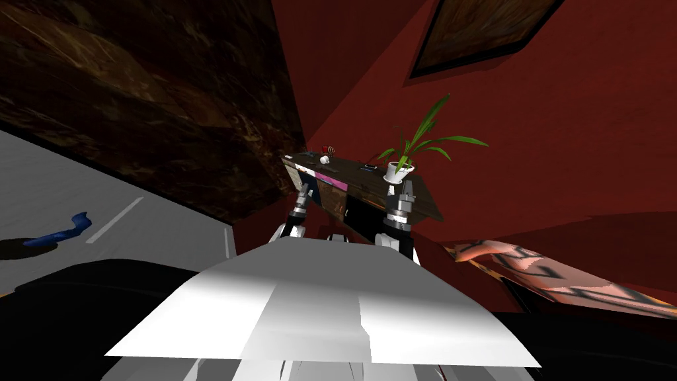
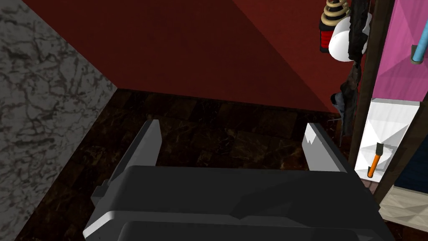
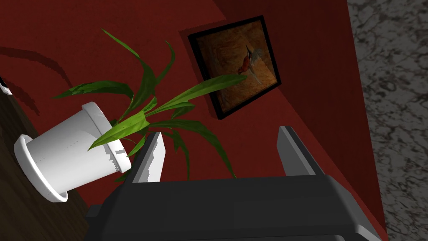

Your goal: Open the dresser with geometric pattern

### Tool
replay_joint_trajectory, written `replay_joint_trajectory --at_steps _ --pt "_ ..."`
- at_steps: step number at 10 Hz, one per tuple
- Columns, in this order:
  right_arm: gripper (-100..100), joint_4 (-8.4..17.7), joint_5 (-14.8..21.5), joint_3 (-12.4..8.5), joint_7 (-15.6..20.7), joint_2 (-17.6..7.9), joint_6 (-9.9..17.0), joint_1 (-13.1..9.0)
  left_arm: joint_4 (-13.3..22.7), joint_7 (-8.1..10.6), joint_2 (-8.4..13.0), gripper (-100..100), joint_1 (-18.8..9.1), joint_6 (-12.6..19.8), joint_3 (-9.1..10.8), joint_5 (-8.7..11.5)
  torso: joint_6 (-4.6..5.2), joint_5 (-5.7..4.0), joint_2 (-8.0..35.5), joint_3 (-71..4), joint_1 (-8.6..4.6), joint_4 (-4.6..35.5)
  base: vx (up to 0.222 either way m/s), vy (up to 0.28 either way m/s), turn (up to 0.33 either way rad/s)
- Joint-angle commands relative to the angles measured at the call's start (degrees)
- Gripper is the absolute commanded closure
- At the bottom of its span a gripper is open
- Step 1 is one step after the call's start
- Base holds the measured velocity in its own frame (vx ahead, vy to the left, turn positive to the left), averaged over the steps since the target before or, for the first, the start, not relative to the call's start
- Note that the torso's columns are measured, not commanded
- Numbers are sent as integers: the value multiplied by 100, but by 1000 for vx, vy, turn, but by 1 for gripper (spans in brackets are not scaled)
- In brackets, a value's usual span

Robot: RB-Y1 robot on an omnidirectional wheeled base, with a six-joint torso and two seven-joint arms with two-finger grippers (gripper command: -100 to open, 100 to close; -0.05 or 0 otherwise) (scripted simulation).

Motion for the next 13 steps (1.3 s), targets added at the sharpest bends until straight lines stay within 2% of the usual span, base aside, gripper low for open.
replay_joint_trajectory --at_steps 1,5,9,13 --pt "0 0 0 0 0 0 0 0 368 -29 101 -100 -215 185 -149 -96 1 0 -5 -3 -1 -1 116 7 -149" --pt "0 0 0 0 0 0 0 0 773 -45 307 -100 -447 379 -299 -192 1 1 9 6 1 3 92 19 -96" --pt "0 0 0 0 0 0 0 1 1479 -75 607 -100 -847 715 -559 -357 -1 0 -8 -5 -1 -2 129 29 -157" --pt "0 0 0 0 0 0 0 0 1912 -93 790 -100 -1091 920 -716 -456 0 -1 19 12 -3 5 87 22 -99"
